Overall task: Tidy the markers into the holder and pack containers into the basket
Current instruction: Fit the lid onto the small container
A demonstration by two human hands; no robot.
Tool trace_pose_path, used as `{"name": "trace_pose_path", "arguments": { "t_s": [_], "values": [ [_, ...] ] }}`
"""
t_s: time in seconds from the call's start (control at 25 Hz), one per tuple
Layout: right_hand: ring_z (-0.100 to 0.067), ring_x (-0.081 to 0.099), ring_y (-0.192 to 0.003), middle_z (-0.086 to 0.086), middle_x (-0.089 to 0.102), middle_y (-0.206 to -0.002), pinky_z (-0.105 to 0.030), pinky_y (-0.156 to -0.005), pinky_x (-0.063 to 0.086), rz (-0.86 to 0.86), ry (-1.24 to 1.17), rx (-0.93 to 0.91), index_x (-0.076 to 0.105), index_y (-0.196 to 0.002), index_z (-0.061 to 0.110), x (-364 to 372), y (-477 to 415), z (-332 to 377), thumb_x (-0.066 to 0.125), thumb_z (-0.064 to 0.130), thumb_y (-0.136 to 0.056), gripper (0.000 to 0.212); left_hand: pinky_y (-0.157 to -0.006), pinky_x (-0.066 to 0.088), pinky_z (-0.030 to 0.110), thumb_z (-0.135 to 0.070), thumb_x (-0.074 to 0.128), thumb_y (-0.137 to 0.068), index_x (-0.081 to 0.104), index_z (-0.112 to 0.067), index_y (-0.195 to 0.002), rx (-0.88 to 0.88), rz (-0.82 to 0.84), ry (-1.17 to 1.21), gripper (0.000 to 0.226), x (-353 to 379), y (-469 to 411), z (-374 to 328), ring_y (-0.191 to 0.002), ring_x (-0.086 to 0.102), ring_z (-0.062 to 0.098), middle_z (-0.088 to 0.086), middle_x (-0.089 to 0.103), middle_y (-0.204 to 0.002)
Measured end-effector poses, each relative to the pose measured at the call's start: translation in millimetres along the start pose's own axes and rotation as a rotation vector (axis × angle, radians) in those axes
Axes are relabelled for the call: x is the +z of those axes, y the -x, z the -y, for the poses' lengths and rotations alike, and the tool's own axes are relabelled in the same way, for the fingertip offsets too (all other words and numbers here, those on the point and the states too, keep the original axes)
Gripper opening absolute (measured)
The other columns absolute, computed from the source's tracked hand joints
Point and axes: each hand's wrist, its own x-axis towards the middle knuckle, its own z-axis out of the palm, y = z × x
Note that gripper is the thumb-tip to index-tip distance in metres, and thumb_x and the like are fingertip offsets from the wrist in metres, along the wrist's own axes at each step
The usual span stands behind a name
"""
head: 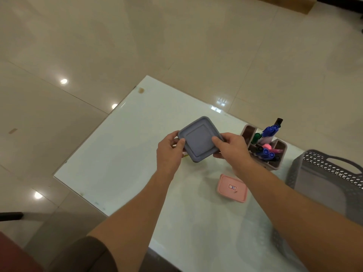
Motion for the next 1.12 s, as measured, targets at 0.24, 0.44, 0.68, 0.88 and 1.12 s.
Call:
{"name": "trace_pose_path", "arguments": {
  "t_s": [0.24, 0.44, 0.68, 0.88, 1.12],
  "values": [
    [-0.010, 0.064, -0.087, 0.001, 0.073, -0.096, -0.020, -0.080, 0.053, -0.189, 0.419, -0.826, 0.076, -0.103, 0.009, -9, 7, 2, 0.070, 0.010, -0.094, 0.011, -0.076, 0.056, 0.038, -0.024, 0.044, -0.100, 0.068, -0.015, -0.120, -0.153, 0.032, 0.310, 0.032, 1, -3, -38, -0.089, 0.075, 0.024, 0.002, 0.076, -0.106],
    [-0.023, 0.069, -0.077, -0.003, 0.071, -0.085, -0.038, -0.071, 0.059, -0.156, 0.460, -0.284, 0.070, -0.105, 0.017, -7, -10, -7, 0.059, 0.029, -0.100, 0.017, -0.065, 0.048, 0.023, -0.026, 0.062, -0.095, 0.073, -0.018, -0.101, -0.041, 0.048, -0.038, 0.015, 1, -13, -38, -0.075, 0.062, 0.010, -0.005, 0.073, -0.088],
    [-0.018, 0.059, -0.062, -0.010, 0.060, -0.077, -0.030, -0.058, 0.054, 0.012, 0.112, -0.010, 0.069, -0.102, 0.007, 2, -6, -17, 0.048, 0.015, -0.106, 0.023, -0.083, 0.050, 0.029, -0.048, 0.062, -0.092, 0.062, -0.027, -0.116, -0.077, -0.135, -0.226, 0.032, 9, -5, -10, -0.089, 0.060, 0.004, -0.007, 0.061, -0.108],
    [-0.019, 0.058, -0.058, -0.009, 0.061, -0.071, -0.031, -0.055, 0.053, -0.076, 0.156, 0.149, 0.070, -0.097, 0.012, -1, -10, -27, 0.047, 0.020, -0.106, 0.025, -0.091, 0.049, 0.032, -0.058, 0.057, -0.090, 0.066, -0.029, -0.118, -0.076, -0.127, -0.464, 0.041, 2, 2, 7, -0.101, 0.061, 0.014, -0.005, 0.060, -0.115],
    [-0.028, 0.061, -0.076, -0.010, 0.069, -0.084, -0.029, -0.062, 0.044, -0.047, 0.707, 0.094, 0.068, -0.083, 0.013, 7, -8, -24, 0.044, 0.030, -0.102, 0.035, -0.100, 0.051, 0.041, -0.045, 0.059, -0.093, 0.064, -0.027, -0.130, -0.073, -0.107, -0.450, 0.041, 6, 14, 17, -0.103, 0.068, 0.021, -0.006, 0.067, -0.122]
  ]
}}
